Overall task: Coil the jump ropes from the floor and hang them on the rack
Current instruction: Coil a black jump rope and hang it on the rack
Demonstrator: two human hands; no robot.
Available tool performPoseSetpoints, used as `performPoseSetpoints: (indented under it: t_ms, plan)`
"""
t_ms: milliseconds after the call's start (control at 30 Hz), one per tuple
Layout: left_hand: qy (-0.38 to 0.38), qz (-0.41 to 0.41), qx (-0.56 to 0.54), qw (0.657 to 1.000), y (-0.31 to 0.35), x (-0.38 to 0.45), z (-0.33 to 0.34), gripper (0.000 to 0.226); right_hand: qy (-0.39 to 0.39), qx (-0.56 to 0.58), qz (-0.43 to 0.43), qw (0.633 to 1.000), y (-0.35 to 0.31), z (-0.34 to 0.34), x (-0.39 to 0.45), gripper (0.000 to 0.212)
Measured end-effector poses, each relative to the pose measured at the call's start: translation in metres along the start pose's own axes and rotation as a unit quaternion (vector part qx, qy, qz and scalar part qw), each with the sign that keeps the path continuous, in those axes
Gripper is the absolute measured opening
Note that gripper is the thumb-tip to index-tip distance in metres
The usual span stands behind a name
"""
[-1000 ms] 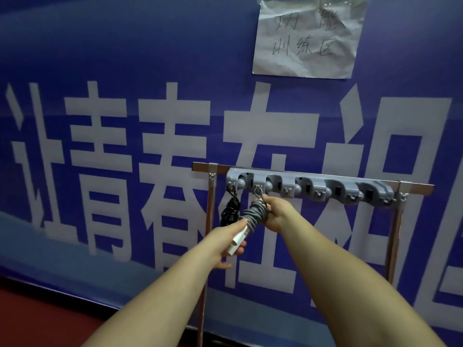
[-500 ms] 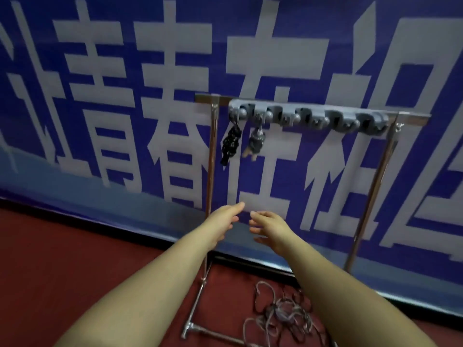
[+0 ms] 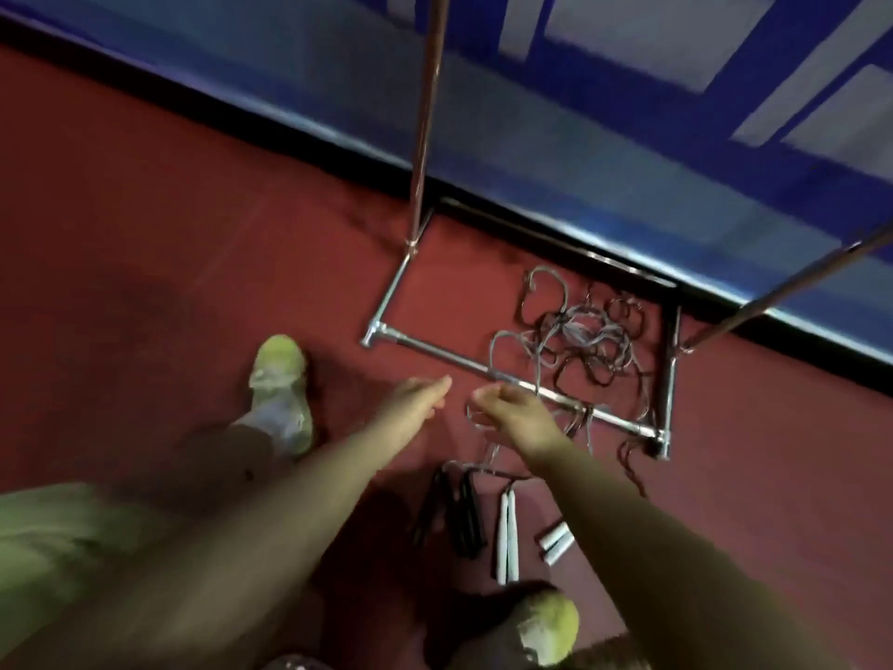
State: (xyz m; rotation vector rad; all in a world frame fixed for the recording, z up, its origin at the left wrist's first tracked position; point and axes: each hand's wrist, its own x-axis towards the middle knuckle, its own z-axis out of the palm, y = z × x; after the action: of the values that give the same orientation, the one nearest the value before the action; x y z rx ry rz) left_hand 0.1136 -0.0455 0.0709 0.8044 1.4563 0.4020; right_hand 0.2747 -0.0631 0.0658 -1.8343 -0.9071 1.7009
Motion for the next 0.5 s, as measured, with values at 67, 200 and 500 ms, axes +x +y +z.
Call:
performPoseSetpoints:
  t_ms: [67, 200, 500]
  plan:
    - [-0.010, -0.047, 0.003, 0.999, -0.038, 0.019, 0.003, 0.027, -0.002, 0.001, 0.050, 0.999, 0.044, 0.003, 0.016, 0.007]
    - [-0.006, -0.101, -0.002, 0.995, -0.088, 0.043, 0.013, 0.017, 0.011, 0.005, 0.108, 0.994, 0.110, 0.002, 0.038, 0.011]
    - [-0.045, -0.230, -0.034, 0.972, -0.158, 0.078, 0.030, 0.037, 0.050, -0.022, 0.166, 0.985, 0.194, 0.019, 0.089, 0.014]
